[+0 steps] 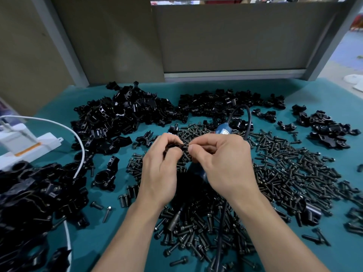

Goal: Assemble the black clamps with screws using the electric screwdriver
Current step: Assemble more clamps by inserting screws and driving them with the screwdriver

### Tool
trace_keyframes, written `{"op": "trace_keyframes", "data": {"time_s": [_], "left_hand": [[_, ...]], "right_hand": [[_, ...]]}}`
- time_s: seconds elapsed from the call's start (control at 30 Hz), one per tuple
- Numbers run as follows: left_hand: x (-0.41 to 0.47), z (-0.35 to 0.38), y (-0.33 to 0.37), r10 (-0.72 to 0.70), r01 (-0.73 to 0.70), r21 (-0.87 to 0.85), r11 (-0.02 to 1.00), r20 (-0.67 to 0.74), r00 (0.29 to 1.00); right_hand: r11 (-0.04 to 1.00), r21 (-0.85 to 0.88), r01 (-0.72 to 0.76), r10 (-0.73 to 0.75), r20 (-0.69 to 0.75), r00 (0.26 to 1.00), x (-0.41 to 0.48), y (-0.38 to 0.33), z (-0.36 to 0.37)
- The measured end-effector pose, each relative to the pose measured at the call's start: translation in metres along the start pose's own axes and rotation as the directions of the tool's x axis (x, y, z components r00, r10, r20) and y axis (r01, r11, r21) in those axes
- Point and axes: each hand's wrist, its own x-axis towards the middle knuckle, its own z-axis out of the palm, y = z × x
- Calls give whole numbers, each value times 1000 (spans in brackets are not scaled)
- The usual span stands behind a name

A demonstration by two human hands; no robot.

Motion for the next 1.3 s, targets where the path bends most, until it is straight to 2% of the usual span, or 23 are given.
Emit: {"op": "trace_keyframes", "data": {"time_s": [0.07,0.17,0.33,0.47,0.57,0.67,0.77,0.9,1.03,1.2,1.3], "left_hand": [[-2,0,0,39,-39,55,998,-1,999],[-5,2,1,90,-88,127,988,-9,996],[-8,2,5,181,-172,230,958,-19,983],[-5,-2,1,64,-66,176,982,22,998],[-1,-4,0,-14,10,43,999,96,995],[1,-5,-1,-34,43,-72,996,119,992],[3,-5,-1,-53,59,-108,992,50,997],[4,-7,-4,-19,18,-22,1000,-57,998],[4,-12,-9,-9,10,18,1000,-57,998],[7,-14,-10,-39,39,-1,999,-57,998],[7,-13,-11,-48,47,-23,999,-34,998]], "right_hand": [[1000,5,-8,8,-13,1000,-1,1,5],[992,101,-74,77,-35,996,1,4,9],[997,-43,-68,67,-21,998,4,8,8],[997,-37,-70,69,-26,997,8,12,4],[998,22,-59,59,-21,998,9,14,1],[998,62,1,-2,9,1000,8,13,1],[994,58,88,-88,2,996,6,14,4],[985,-40,167,-168,-15,986,4,16,11],[979,-143,147,-137,81,987,4,13,13],[988,-69,138,-114,275,955,5,8,-8],[986,-114,123,-78,336,939,7,7,-11]]}}
